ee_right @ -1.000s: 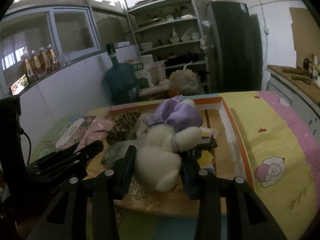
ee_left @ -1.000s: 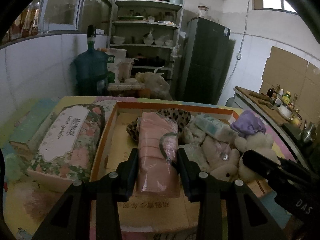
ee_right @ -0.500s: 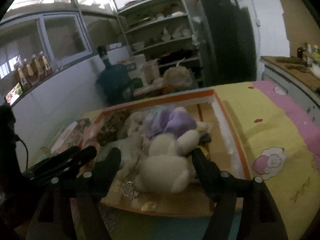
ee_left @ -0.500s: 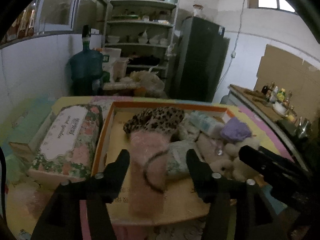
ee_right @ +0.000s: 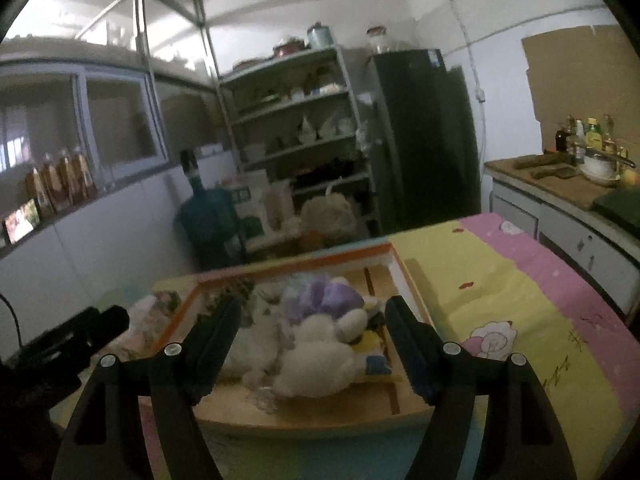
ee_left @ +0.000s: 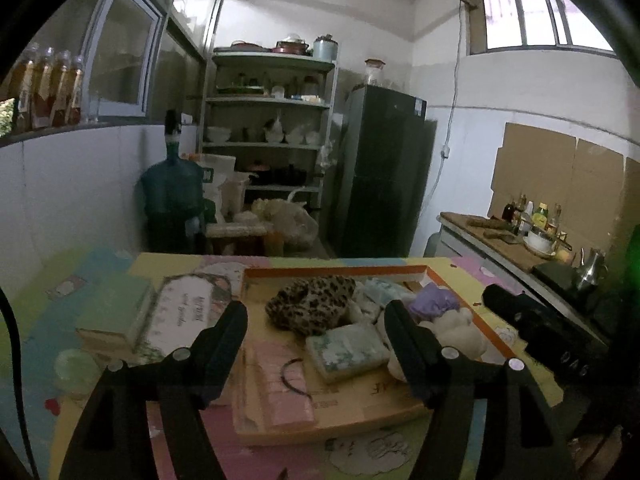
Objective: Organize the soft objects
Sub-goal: 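Lower the towel roll into the tray and open the left tool while the right tool releases the bunny, then withdraw both tools from the tray back to the remaining items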
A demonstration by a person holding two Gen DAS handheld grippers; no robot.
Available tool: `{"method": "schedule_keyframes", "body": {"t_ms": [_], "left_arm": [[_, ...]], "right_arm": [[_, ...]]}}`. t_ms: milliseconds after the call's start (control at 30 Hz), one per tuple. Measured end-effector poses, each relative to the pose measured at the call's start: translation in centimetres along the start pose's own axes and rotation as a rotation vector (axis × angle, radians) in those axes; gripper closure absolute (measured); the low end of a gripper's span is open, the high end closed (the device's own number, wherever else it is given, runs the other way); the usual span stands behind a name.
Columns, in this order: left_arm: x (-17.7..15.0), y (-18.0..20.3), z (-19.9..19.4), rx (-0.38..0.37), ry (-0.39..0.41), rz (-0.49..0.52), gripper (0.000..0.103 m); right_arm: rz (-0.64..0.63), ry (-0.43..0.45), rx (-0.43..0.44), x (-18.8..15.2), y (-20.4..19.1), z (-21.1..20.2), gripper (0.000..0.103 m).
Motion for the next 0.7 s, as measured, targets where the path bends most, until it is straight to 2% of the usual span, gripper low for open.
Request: {"method": "schedule_keyframes", "body": {"t_ms": [133,400,700], "left_arm": [[0.3,-2.4,-1.0,0.014,0.019,-0.023,0.02],[0.2,-9.1,-4.2,0.068,0.075,-0.103,0.016],[-1.5,-18.2,-6.9,0.14,0.063,-0.174,0.016]], "right_arm": [[0.008,0.04,0.033,0.5,-2.2,-0.9,0.027],[-0.005,0.037,0.12,-0.4,-8.3,-0.5,0.026],[-0.04,-0.022,0.23,-3.7,-17.3,0.8,0.026]]}}
Point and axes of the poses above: each gripper's, at about its wrist camera, not at the fingertips, and z roughly the way its jaws point, y to its right, x to its top, the point moved 8 cm from there along z, roughly the way its jaws point, and after that the axes turned 14 degrees about x, right-handed, at the moved point
